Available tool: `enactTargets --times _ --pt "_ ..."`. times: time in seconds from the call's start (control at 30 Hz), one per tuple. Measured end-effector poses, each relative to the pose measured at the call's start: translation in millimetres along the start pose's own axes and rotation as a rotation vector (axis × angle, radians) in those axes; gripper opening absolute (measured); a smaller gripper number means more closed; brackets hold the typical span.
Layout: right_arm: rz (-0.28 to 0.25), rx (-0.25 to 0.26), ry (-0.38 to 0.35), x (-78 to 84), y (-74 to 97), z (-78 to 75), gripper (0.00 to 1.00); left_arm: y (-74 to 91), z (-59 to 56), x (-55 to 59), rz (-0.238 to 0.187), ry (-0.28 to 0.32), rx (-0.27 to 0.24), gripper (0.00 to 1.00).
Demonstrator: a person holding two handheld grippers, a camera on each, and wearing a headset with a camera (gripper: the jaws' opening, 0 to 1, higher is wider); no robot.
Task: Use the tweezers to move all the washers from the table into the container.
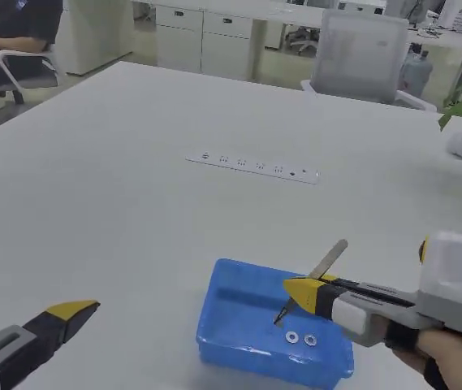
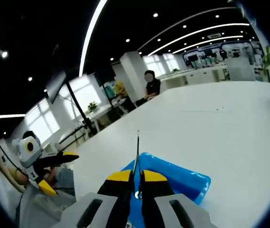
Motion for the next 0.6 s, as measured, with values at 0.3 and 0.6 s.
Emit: enactTargets --times 0.3,0.6 --pt "0.089 0.012 0.009 13.7 -17.4 -12.3 0.03 0.2 3.3 1.6 0.004 -0.004 -0.001 0.81" --pt "0.124 0.014 0.016 20.3 -25.7 -21.4 0.03 -0.2 0.7 -0.2 0.007 -0.003 0.001 0.81"
Point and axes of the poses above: the centre of the closed fingertips' face, and the gripper's own axes: y roughly backward along the fingers, z roughly to its left, x roughly out of its underside, the point moved 7 cm from there along y, roughly backward along the fingers, and after that the axes turned 7 degrees about y, right-handed, at the moved point
